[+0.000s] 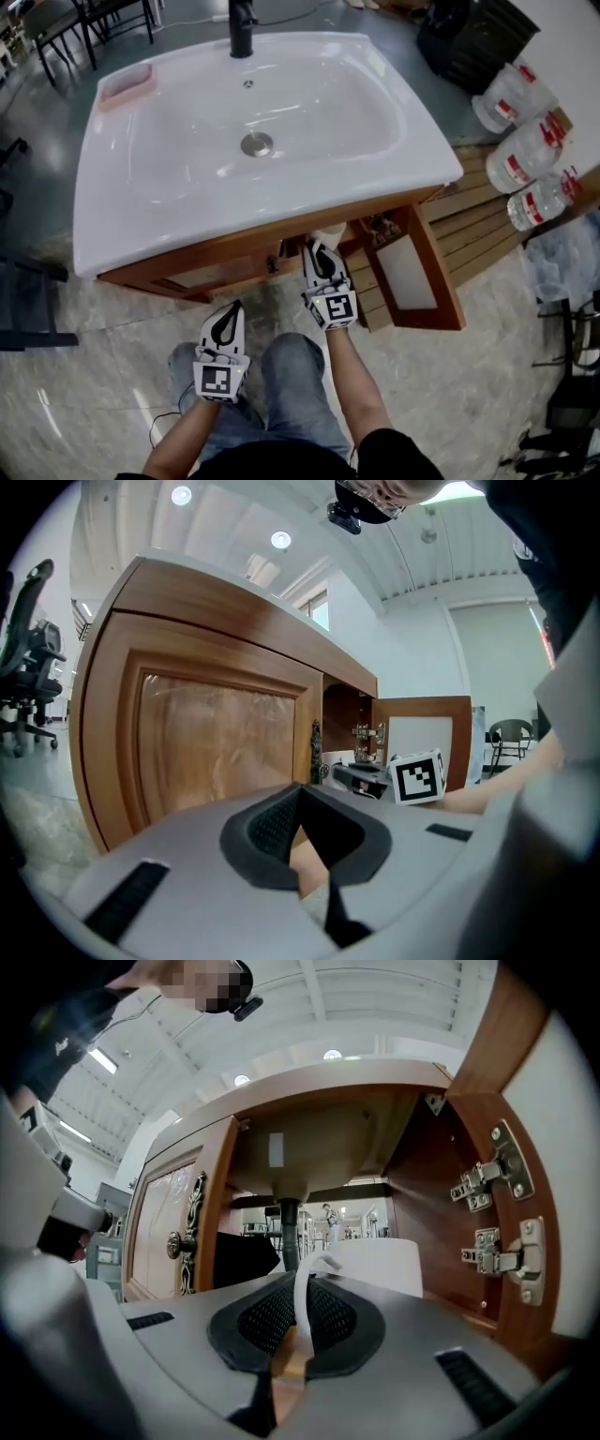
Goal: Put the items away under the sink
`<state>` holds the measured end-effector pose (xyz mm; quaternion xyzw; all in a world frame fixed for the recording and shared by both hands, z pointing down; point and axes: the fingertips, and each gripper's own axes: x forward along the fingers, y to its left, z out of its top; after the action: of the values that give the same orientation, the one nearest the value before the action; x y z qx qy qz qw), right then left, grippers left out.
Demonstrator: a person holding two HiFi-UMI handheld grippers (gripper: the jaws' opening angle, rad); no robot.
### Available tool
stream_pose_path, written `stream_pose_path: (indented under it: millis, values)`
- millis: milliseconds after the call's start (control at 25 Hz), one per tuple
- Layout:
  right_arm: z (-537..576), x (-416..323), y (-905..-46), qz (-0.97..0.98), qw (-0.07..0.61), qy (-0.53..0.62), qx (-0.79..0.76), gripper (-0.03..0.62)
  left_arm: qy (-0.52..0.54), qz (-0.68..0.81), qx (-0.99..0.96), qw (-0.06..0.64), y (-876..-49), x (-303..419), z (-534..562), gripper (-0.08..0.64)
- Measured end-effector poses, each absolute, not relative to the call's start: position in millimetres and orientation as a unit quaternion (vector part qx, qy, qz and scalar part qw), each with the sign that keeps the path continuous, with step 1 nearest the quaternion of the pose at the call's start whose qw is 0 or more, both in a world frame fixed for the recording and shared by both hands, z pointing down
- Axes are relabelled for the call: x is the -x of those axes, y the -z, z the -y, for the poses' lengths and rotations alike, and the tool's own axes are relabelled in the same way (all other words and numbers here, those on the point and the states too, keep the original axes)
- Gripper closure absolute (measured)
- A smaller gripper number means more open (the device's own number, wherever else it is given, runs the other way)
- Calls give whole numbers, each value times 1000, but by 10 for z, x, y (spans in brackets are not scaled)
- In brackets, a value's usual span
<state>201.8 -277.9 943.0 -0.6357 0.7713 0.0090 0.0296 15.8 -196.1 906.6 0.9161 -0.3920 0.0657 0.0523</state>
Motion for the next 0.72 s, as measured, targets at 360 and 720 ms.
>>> stream_pose_path:
  millis: [360,720]
  values:
    - [2980,-2002,-9645,-758,5,1,652,554,-77,388,-917,56,-9201,-124,1950,554]
    - [2715,-1933,-9703,-741,-26,35,670,426,-75,382,-920,56,-9062,-115,1976,554]
